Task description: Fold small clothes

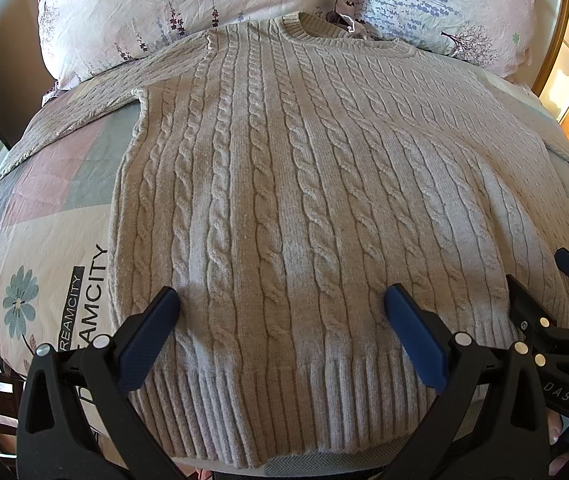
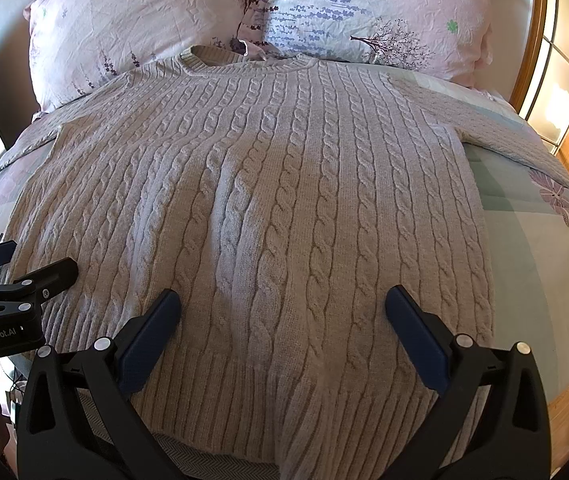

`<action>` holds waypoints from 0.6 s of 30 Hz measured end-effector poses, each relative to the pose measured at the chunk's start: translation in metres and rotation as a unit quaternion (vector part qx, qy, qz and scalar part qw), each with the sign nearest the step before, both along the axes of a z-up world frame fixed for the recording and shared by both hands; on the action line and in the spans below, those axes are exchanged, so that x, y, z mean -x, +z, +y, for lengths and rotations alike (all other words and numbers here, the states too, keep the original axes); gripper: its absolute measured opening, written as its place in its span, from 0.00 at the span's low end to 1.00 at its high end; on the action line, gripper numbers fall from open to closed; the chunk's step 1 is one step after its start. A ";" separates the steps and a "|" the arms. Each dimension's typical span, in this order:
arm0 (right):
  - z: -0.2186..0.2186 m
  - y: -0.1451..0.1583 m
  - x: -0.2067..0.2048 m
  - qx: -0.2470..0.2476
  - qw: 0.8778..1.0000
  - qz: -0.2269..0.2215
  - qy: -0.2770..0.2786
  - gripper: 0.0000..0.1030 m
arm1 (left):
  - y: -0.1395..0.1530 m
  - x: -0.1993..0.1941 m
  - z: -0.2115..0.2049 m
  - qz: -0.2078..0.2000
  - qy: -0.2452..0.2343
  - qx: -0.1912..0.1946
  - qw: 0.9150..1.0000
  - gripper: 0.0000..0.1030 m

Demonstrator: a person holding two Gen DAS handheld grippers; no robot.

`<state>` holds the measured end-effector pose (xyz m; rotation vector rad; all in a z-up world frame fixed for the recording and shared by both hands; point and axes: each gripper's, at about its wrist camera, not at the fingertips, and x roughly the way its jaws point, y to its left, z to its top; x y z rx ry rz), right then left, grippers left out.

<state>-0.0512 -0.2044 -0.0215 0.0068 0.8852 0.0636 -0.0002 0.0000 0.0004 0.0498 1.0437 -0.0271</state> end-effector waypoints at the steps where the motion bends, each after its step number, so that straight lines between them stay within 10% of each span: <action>1: 0.000 0.000 0.000 0.000 1.000 0.000 0.000 0.99 | 0.000 0.000 0.000 0.000 0.000 0.000 1.000 0.98; 18: -0.001 -0.001 0.001 0.000 1.000 -0.001 0.000 0.99 | 0.000 0.000 0.000 -0.001 0.000 0.000 1.000 0.98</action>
